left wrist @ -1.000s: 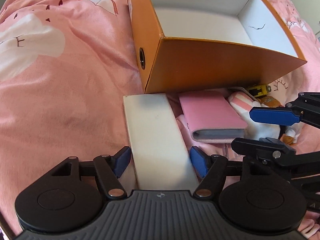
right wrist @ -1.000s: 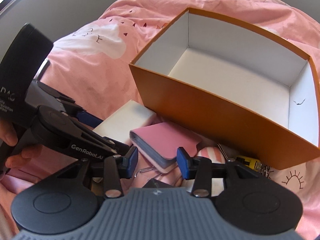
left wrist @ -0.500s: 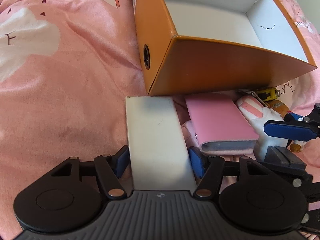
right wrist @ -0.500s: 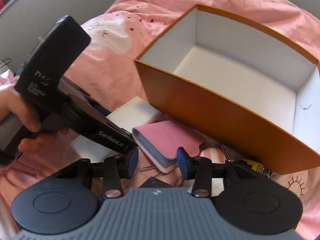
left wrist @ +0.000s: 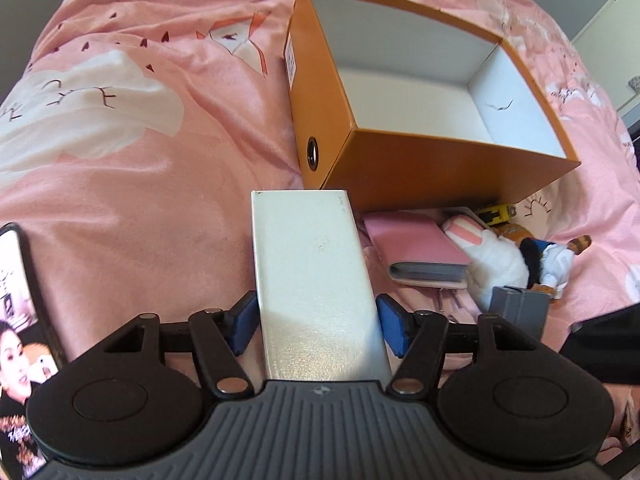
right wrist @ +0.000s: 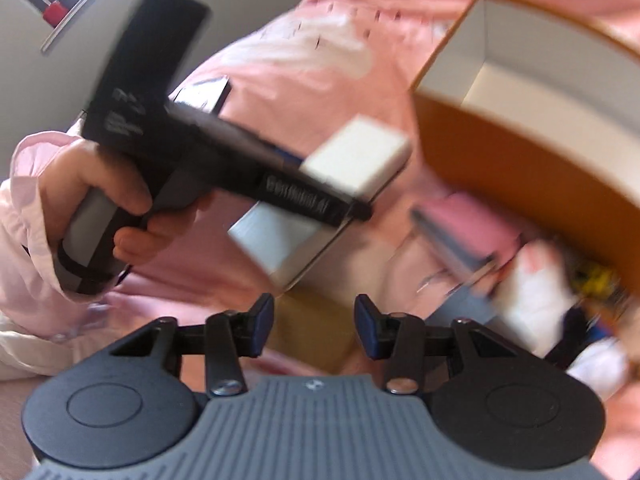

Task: Organize objects
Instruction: 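Grasp the white power bank with the left tool while the right tool grasps the gold box, then carry the power bank and gold box into the orange box with both tools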

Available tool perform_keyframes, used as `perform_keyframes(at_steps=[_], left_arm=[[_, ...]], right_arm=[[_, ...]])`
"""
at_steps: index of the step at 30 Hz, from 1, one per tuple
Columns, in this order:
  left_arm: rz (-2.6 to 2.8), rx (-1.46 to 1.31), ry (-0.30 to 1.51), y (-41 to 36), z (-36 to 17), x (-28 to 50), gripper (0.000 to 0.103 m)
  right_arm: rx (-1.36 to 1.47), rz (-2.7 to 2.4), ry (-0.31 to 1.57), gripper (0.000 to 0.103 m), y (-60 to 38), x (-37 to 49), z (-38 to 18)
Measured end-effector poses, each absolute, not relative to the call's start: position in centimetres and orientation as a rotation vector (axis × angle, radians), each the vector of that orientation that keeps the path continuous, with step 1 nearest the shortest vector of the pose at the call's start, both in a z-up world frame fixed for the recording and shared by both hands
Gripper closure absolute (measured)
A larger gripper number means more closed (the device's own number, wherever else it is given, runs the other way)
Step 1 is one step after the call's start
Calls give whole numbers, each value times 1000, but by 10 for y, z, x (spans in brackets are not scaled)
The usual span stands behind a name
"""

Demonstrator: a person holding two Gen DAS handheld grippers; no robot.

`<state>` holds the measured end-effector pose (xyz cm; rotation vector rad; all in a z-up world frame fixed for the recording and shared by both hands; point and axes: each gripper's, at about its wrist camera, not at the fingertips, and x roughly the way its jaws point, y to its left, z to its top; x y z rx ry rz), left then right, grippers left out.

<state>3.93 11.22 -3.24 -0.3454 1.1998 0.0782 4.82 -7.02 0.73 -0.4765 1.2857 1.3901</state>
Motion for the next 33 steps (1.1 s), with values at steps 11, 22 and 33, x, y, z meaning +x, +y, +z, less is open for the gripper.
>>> perform_keyframes(at_steps=[11, 22, 33], left_arm=[[88, -339, 1113, 110, -9, 14, 31], [76, -309, 1100, 105, -3, 6, 31], [42, -294, 1044, 106, 27, 7, 31]], right_arm=[[-369, 1200, 1494, 32, -77, 44, -25], [-330, 1150, 1546, 41, -68, 45, -43], [-306, 1206, 1381, 42, -82, 55, 13]])
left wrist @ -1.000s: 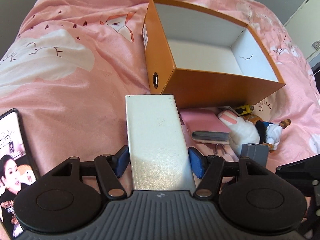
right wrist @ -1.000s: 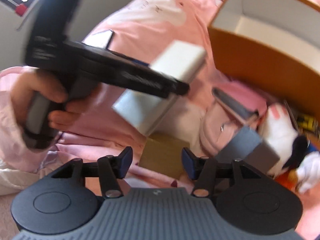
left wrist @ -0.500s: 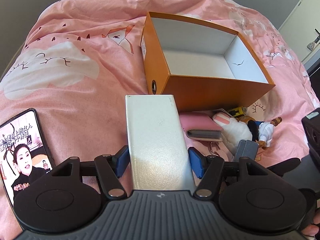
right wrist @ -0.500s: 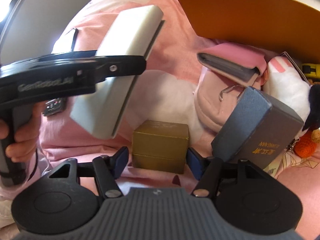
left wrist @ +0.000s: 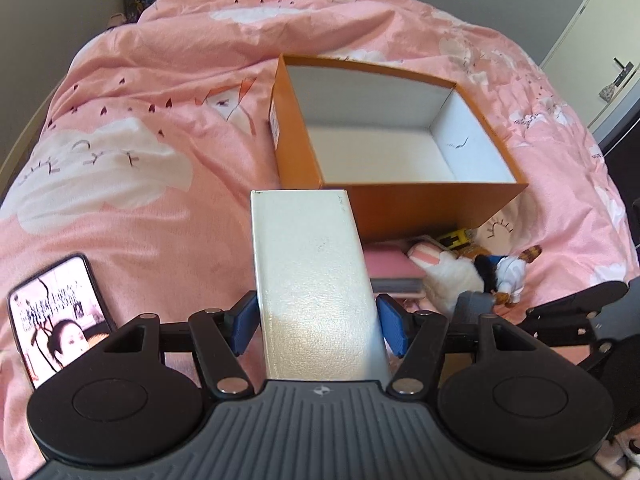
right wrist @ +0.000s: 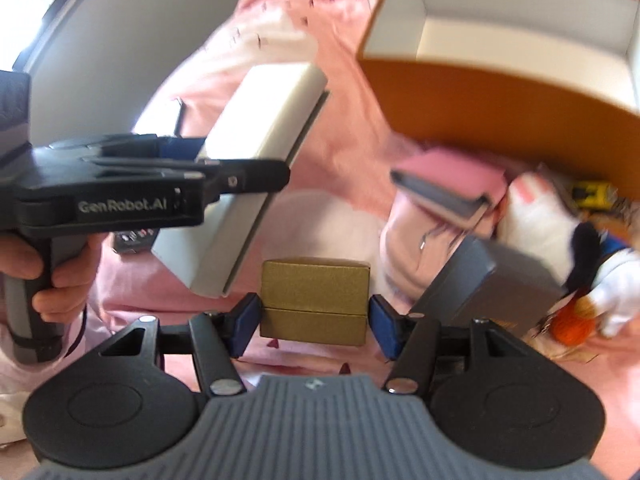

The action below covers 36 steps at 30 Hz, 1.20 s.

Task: Organize objects
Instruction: 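Carry the power bank and gold box into the orange box with both tools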

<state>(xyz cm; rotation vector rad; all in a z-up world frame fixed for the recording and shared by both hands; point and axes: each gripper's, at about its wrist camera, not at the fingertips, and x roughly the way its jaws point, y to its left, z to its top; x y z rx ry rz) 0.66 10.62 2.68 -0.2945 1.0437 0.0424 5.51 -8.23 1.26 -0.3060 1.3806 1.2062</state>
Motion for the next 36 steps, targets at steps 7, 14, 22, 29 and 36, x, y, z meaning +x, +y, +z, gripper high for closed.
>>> perform_keyframes(at_steps=[7, 14, 22, 29, 36], left_arm=[[-3, -266, 968, 100, 59, 29, 31], [-61, -270, 908, 88, 78, 95, 31], [-3, -267, 981, 69, 33, 195, 31], [86, -200, 1120, 58, -35, 230, 31], [131, -128, 1222, 53, -72, 238, 31]], right_arm=[[-216, 1179, 1228, 42, -102, 91, 65], [-108, 1071, 1068, 42, -117, 147, 103], [-15, 928, 1025, 42, -113, 232, 97], [-9, 858, 1119, 42, -93, 278, 37], [-15, 847, 1204, 42, -77, 298, -4]])
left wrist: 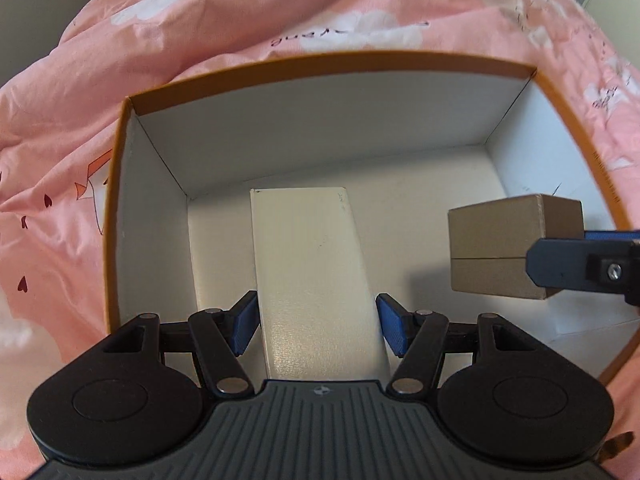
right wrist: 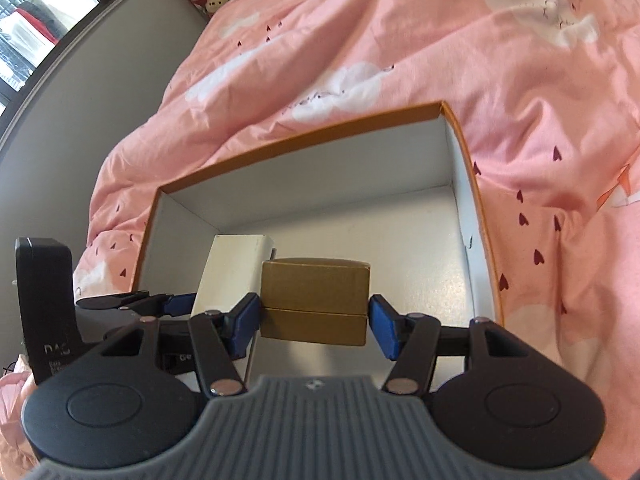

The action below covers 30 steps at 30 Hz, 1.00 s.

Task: Organize objects
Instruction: 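Carry the power bank and gold box into the orange box with both tools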

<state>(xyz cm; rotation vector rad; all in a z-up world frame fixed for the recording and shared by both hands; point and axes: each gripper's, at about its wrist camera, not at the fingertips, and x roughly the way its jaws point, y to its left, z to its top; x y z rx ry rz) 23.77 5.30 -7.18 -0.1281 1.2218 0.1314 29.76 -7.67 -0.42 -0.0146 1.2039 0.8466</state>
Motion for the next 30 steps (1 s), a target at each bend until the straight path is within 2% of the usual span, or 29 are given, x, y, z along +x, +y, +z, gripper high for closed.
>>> perform_keyframes(at_steps=[9, 17, 24, 30], left_arm=[[153, -135, 1373, 59, -90, 252, 30], [142, -106, 1434, 59, -98, 253, 28], [113, -102, 1403, 61, -89, 246, 27], [16, -170, 1254, 75, -39, 223, 31]], right_arm=[[-10, 860, 1270, 42, -56, 306, -31], [-36, 878, 1292, 42, -49, 305, -40], [-38, 862, 1311, 42, -47, 308, -45], [-41, 851, 1324, 42, -43, 309, -48]])
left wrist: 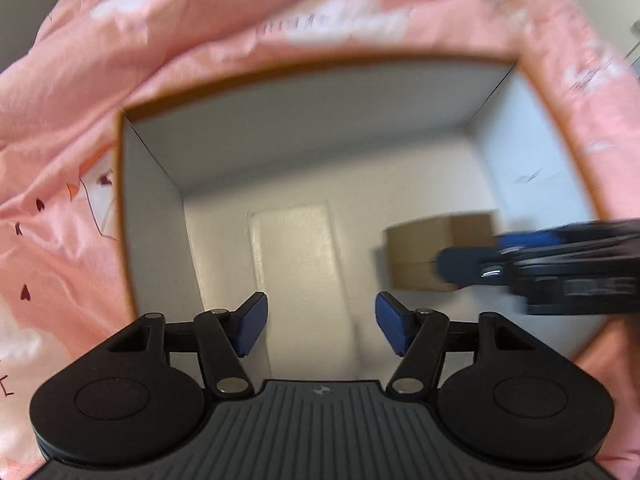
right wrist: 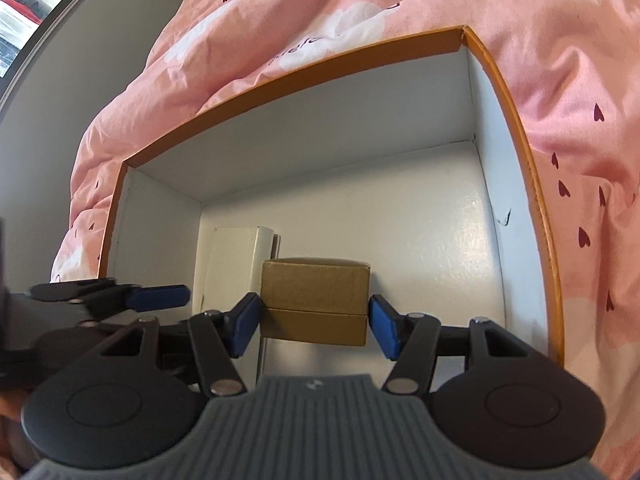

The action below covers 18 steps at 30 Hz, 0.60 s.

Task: Organize objects
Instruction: 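Carry the power bank and gold box into the orange box with both tools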

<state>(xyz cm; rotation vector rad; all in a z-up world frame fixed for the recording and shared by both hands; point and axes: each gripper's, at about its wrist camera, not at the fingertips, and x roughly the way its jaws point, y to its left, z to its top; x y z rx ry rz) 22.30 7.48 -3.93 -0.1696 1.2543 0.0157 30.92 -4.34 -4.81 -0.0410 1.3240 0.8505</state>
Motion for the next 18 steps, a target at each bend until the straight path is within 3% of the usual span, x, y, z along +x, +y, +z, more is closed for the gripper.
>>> perform_keyframes(at_steps=[8, 18], left_arm=[[22, -224, 1024, 101, 15, 210, 31], [85, -295, 973, 134, 20, 215, 31]], right_arm=[[-112, 856, 1327, 42, -22, 297, -54], [-214, 867, 1320, 42, 9, 277, -53]])
